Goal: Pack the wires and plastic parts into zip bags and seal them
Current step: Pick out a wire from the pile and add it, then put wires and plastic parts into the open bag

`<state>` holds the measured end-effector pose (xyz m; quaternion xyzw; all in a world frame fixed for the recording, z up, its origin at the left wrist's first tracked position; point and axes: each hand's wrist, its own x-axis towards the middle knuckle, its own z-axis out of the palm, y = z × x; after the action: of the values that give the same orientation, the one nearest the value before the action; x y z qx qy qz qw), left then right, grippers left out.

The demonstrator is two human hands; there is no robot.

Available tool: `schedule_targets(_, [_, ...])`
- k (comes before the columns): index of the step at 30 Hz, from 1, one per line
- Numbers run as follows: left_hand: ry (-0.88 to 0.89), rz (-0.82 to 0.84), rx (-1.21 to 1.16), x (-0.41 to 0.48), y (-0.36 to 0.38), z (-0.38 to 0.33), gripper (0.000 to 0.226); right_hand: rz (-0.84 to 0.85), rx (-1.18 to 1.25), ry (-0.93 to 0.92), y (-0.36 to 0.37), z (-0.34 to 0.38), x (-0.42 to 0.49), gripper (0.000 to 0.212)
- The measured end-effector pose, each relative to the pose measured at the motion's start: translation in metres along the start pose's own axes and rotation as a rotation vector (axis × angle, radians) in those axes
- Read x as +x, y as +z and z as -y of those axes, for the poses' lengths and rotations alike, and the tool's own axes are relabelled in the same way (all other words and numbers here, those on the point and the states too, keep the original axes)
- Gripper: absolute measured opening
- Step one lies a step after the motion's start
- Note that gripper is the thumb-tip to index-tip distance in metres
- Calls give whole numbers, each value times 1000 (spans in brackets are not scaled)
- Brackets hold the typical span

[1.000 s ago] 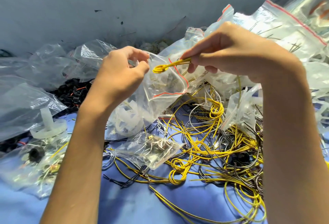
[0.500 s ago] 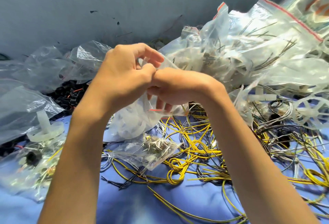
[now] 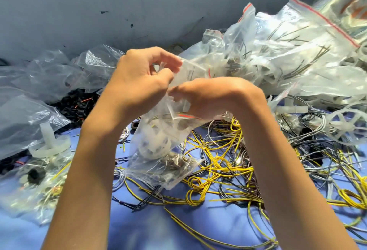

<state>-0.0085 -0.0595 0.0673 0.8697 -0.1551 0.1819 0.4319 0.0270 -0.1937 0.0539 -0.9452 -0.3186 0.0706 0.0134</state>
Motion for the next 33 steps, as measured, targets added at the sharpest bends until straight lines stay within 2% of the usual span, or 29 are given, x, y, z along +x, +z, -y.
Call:
schedule_targets(2, [-13,-25,3,1,-1,4,35,-2,13,48,-6,-5,-9,65])
schedule_targets(5, [-27,-44,6,1,-2,6,33,-116,40,96,-12,-9,-18,49])
schedule_targets(10, [-11,-40,14,3,1,6,30,-314,296,-29,-14,-4,-15,21])
schedule_targets(12, [1,-29,16,2,3,3,27,-302,266,-114,-12,2,-10,24])
schedule_targets(14, [2,-33,5,1,3,3,27,-267,181,-183,-5,7,-2,17])
schedule_targets(18, [-43,-67,-51,2,1,5,31,-160,69,-139,5,9,4,19])
schedule_targets(20, [-59,-85,-54,3,-1,6,30,-83,70,-119,2,7,0,19])
schedule_targets(21, [-70,-101,-55,3,-1,7,30,-100,96,-119,0,5,-3,20])
schedule_targets(22, [-83,-120,-53,4,-2,8,30,-162,141,-115,-4,2,-8,21])
schedule_targets(26, [-145,-198,-51,8,-6,14,26,-587,484,-47,-21,-13,-25,17])
schedule_targets(28, [-170,-228,-52,9,-7,16,27,-681,565,79,-25,-27,-30,19])
schedule_targets(30, [-185,-259,-32,10,-9,18,32,-559,458,262,-21,-42,-35,19])
schedule_targets(33, [-205,-279,-18,10,-10,19,37,-194,290,466,-11,-58,-39,23])
